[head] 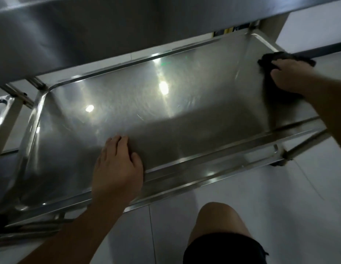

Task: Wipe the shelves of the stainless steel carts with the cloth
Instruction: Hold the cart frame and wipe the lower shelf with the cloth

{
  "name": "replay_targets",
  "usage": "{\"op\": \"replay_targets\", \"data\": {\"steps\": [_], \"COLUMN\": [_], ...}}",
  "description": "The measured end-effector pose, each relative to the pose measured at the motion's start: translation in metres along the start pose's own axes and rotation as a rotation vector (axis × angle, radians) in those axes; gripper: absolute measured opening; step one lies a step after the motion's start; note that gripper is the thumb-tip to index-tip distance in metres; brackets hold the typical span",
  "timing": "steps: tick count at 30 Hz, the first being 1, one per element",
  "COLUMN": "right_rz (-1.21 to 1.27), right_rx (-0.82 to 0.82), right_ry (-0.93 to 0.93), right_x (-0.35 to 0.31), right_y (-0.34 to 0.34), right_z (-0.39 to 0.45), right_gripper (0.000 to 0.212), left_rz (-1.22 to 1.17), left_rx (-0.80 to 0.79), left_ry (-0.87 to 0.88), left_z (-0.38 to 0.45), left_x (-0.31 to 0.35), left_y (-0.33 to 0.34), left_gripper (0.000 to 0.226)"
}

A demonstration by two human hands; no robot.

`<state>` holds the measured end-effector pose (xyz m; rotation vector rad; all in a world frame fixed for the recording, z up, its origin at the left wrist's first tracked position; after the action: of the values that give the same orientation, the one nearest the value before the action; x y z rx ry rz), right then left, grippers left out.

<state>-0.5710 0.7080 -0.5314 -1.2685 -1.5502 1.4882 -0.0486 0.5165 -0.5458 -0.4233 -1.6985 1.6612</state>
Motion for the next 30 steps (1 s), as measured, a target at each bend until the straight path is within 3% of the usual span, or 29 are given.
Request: {"op": "replay_targets", "data": {"steps": [4, 10, 14, 16, 20, 23, 26, 30], "right_rz": [0.015, -0.069, -0.096, -0.071, 0.055, -0.025, -0.034, 0.062], "right_rx": [-0.049, -0.056, -0.142, -0.137, -0.025, 0.032, 0.041, 0.085], "right_ry": [-0.05, -0.627, -0.772, -0.713, -0.141, 0.071, 0.137, -0.122], "right_x": [-0.017, -0.146, -0.154, -0.128, -0.003, 0.052, 0.042, -0.036], "right_y": [0.018, 0.061, 0.065, 0.05, 0.009, 0.009, 0.022, 0.042], "right_z": [-0.052, -0.191, -0.218, -0.187, -0.099, -0.098, -0.134, -0.231], "right_gripper": [0.071, 0.058, 0.067, 0.06, 0.053, 0.059, 0.061, 0.056], "left_rz": [0.013, 0.036, 0.032, 0.037, 0.039, 0.038, 0.036, 0.011], "left_rx": [-0.02, -0.056, -0.039, -0.034, -0.042, -0.04, -0.035, -0.032], "left_ry": [-0.025, -0.032, -0.019, -0.012, -0.006, -0.011, -0.02, -0.019], "left_z": [0.0, 0.0, 0.0, 0.0, 0.0, -0.001, -0.002, -0.003], "left_x": [0.003, 0.006, 0.007, 0.006, 0.005, 0.005, 0.006, 0.006], "left_y": [-0.001, -0.005, -0.008, -0.008, -0.007, -0.007, -0.008, -0.009], "left_gripper": [0.056, 0.057, 0.055, 0.054, 0.055, 0.055, 0.056, 0.056]}}
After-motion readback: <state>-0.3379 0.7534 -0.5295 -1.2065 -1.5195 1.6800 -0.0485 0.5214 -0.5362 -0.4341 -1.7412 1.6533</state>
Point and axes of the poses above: each hand's wrist, its own z-axis towards the middle knuckle, its own y-axis out of the palm, x = y × z, the point moved 9 cm from there along z, towards the middle knuckle, and after that the axes turned 10 degrees about y, right-handed, at the moved point
